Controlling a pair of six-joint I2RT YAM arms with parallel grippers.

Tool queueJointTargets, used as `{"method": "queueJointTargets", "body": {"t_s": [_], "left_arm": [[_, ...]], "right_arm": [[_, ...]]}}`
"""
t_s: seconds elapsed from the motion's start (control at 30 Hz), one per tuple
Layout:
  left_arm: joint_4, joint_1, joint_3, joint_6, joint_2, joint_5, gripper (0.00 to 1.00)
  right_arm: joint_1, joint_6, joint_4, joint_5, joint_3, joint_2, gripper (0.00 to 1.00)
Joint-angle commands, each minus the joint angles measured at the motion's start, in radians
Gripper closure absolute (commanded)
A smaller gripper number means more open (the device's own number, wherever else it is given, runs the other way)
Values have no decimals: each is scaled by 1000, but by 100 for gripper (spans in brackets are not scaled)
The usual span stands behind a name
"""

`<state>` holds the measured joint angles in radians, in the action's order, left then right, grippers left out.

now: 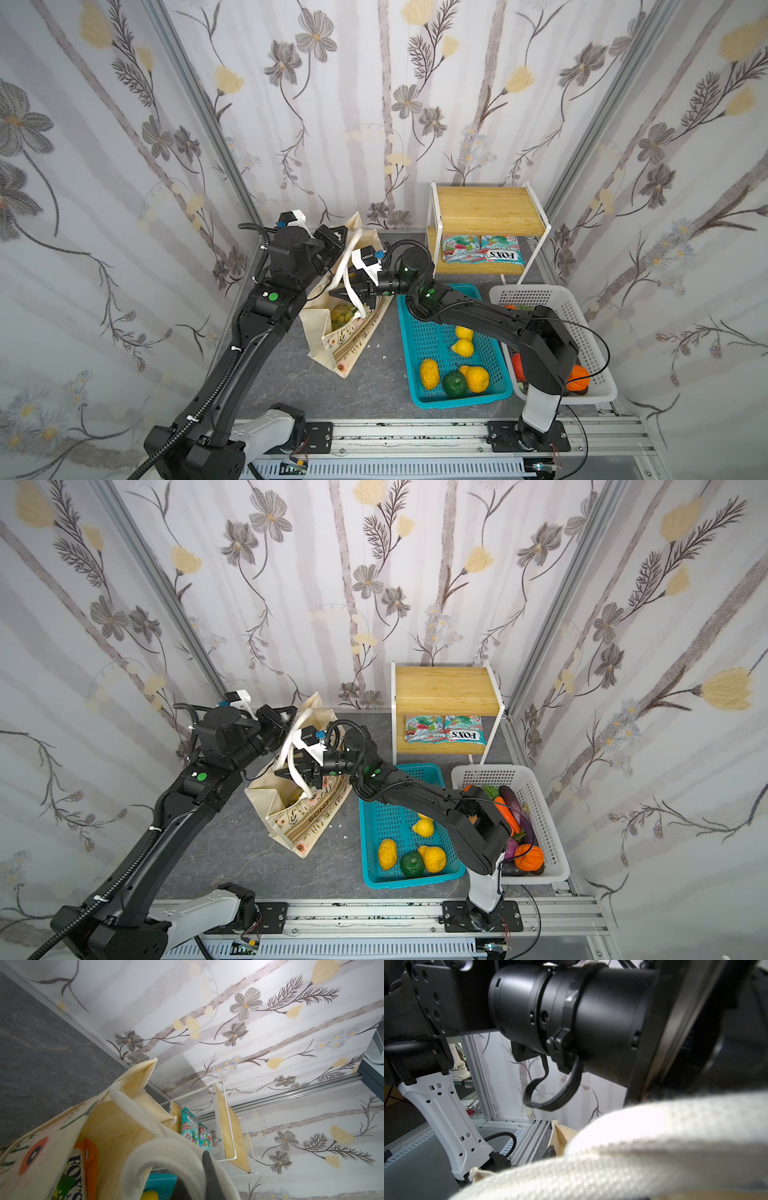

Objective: Place the food into the grocery bag and tie it

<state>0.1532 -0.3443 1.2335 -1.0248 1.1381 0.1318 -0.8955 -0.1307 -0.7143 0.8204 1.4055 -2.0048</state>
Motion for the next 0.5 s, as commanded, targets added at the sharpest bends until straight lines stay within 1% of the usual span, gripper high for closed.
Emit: {"method": "queueJointTargets", "body": {"t_s": [0.0,0.1,0.17,0.23,0.33,0.4,0.47], "left_arm": [[-33,7,-11,5,-12,-5,100],[-35,14,-25,3,-19,-6,100],[-35,18,-31,3,-24,-4,100],[-35,28,-30,5,-28,0,100],[-36,54,-17,11,-38,2,100],[-35,84,-6,12,-46,5,100],[-34,123,7,12,-49,17,100]], "right_arm": [[0,-86,-155,-41,-4,-11,61],[1,-143,-223,-45,-20,-13,61],[2,-168,-242,-49,-23,-19,72],[3,-168,-226,-52,-25,-20,82],[9,-150,-159,-71,-38,-5,100],[14,-126,-101,-98,-58,20,100],[18,-87,4,-155,-66,50,100]]}}
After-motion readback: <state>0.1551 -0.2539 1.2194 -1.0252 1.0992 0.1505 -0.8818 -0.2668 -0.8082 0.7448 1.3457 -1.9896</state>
